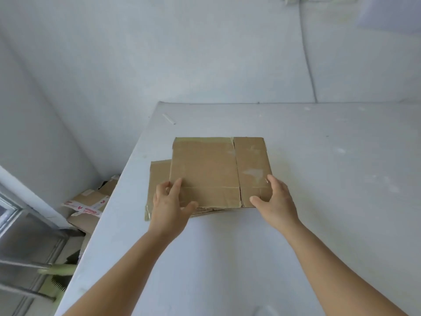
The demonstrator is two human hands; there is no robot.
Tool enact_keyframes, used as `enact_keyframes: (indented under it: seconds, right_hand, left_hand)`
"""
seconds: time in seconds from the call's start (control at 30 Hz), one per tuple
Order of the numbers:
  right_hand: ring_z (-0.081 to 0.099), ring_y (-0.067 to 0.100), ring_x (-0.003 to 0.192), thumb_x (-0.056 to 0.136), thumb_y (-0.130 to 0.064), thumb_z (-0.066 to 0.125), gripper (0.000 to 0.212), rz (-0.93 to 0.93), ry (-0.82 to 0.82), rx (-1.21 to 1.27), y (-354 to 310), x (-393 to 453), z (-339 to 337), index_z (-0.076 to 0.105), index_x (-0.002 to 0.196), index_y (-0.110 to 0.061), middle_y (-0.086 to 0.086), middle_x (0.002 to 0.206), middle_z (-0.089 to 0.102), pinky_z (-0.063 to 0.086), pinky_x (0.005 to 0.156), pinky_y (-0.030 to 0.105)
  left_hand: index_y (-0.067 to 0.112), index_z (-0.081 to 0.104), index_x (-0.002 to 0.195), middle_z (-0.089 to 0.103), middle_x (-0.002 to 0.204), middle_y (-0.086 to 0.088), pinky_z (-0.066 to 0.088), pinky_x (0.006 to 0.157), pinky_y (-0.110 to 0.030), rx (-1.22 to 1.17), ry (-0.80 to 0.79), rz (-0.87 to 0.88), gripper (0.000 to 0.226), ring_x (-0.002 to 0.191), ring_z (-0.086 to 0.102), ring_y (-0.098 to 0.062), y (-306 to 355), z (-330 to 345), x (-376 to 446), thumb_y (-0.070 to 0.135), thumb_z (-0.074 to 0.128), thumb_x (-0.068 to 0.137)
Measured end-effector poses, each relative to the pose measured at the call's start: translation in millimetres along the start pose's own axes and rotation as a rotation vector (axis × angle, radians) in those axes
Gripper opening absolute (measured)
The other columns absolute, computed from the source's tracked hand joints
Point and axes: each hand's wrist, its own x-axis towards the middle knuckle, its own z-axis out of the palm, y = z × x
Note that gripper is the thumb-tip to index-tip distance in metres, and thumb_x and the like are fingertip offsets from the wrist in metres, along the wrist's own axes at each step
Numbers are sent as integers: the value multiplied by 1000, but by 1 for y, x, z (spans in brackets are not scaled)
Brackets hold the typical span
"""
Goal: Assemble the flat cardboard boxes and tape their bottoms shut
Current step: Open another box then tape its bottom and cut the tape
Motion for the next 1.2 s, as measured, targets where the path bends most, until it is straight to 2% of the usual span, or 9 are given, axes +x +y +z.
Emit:
enact_keyframes:
  seconds: [0.07, 0.13, 0.4, 0.47, 0.53, 0.7, 0.87, 1.0, 1.2]
  right_hand:
    - [33, 17, 135, 81, -30, 67, 77, 29, 31, 0, 14, -6, -18, 28, 146, -19, -3, 149, 31, 33, 102, 31]
    - [33, 17, 135, 81, -30, 67, 77, 60, 59, -1, 31, -12, -39, 28, 146, -19, -2, 149, 31, 33, 102, 32]
    - [33, 17, 135, 81, -30, 65, 75, 165, 164, 0, 119, -46, -141, 27, 146, -21, -4, 150, 29, 33, 98, 31]
    - [34, 17, 134, 81, -30, 65, 75, 184, 187, -4, 146, -59, -171, 28, 146, -21, -4, 150, 30, 33, 98, 29]
    - [34, 16, 134, 81, -31, 65, 75, 201, 204, -4, 173, -72, -201, 28, 146, -21, -4, 149, 30, 32, 98, 28]
    - [32, 18, 136, 82, -35, 65, 76, 249, 230, -9, 240, -101, -274, 26, 147, -23, -4, 151, 28, 33, 102, 32]
    - [32, 18, 136, 83, -38, 64, 77, 316, 272, -3, 300, -124, -339, 24, 147, -24, -6, 151, 27, 34, 105, 35]
    - [31, 17, 137, 82, -37, 65, 77, 370, 329, 28, 338, -133, -380, 25, 147, -25, -6, 152, 26, 32, 109, 36]
    - [31, 17, 138, 82, -38, 65, 82, 462, 402, 58, 394, -120, -424, 22, 149, -22, -4, 153, 27, 31, 109, 36]
  left_hand:
    - [23, 35, 143, 27, 139, -6, 34, 93, -22, -11, -31, 40, 67, 123, 38, -21, 17, 12, -3, 36, 65, 84]
    - [24, 34, 143, 27, 139, -6, 33, 92, -22, -19, -65, 77, 68, 122, 36, -20, 38, 27, -7, 36, 65, 84]
    - [24, 36, 142, 26, 138, -6, 31, 87, -14, -82, -179, 201, 62, 114, 39, -11, 139, 99, -46, 31, 63, 86]
    - [24, 36, 141, 26, 137, -6, 34, 88, -16, -82, -200, 228, 62, 110, 39, -9, 169, 120, -64, 32, 63, 86]
    - [23, 35, 142, 26, 137, -6, 37, 90, -19, -82, -230, 245, 63, 116, 44, -15, 196, 141, -82, 33, 63, 86]
    - [21, 35, 143, 26, 138, -7, 38, 93, -20, -92, -285, 290, 67, 123, 40, -22, 266, 193, -121, 35, 65, 85]
    - [22, 35, 143, 26, 136, -6, 43, 100, -34, -96, -349, 342, 69, 122, 42, -25, 331, 243, -154, 39, 66, 84]
    - [23, 34, 144, 26, 137, -7, 40, 98, -29, -97, -385, 394, 70, 124, 37, -24, 379, 279, -165, 40, 66, 84]
    - [21, 33, 144, 28, 138, -9, 37, 99, -33, -88, -429, 454, 73, 127, 32, -27, 442, 333, -160, 42, 66, 83]
